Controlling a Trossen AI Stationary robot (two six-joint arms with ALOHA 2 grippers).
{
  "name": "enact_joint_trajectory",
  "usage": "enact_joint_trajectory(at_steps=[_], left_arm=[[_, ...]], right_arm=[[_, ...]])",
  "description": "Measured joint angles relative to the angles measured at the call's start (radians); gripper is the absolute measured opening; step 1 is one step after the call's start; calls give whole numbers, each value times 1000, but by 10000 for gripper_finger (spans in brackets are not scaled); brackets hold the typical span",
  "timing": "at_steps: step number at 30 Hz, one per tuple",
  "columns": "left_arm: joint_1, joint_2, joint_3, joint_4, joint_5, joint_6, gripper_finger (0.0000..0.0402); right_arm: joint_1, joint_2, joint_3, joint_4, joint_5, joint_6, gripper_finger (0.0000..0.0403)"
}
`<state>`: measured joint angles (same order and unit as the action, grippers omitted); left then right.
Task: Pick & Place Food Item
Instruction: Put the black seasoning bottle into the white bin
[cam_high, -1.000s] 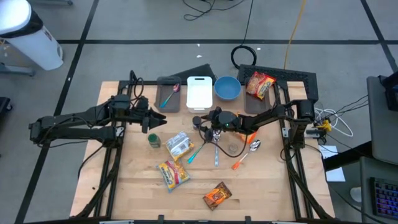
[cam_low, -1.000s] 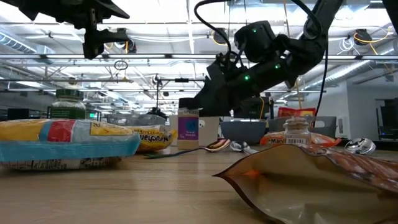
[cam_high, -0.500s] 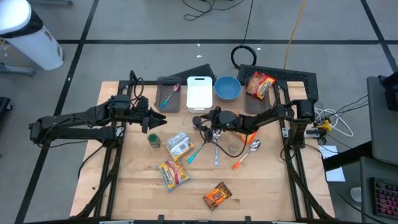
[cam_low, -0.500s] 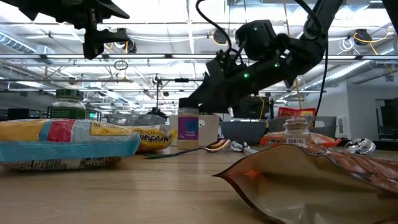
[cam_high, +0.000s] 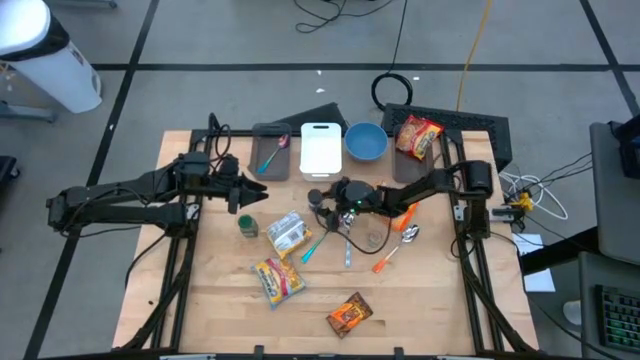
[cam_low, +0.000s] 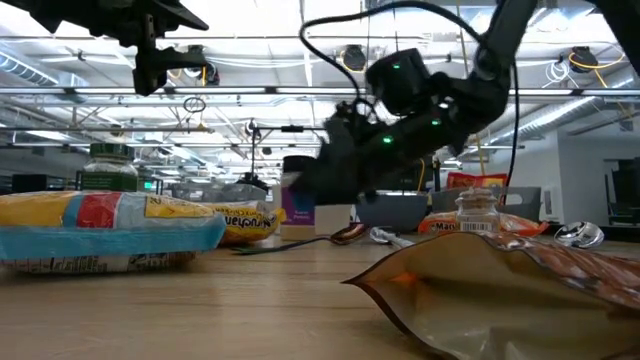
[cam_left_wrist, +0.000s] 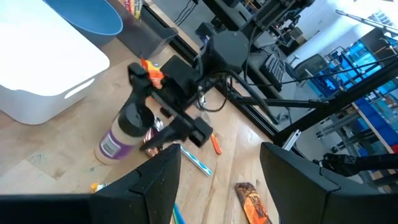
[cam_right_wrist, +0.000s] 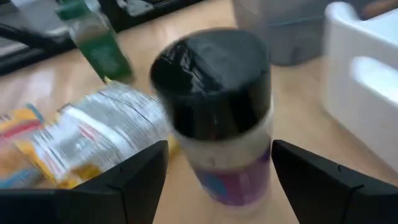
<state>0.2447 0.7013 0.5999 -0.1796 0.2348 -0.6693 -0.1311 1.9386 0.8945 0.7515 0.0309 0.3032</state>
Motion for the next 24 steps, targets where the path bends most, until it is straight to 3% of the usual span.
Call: enact_joint_trajectory(at_steps=[10,24], left_arm=[[0,0,0,-7,27,-33,230],[5,0,0,-8,19,-16,230]], right_arm=[[0,57,126,-63,-6,-48,276],[2,58,129,-125,-38,-56,188]])
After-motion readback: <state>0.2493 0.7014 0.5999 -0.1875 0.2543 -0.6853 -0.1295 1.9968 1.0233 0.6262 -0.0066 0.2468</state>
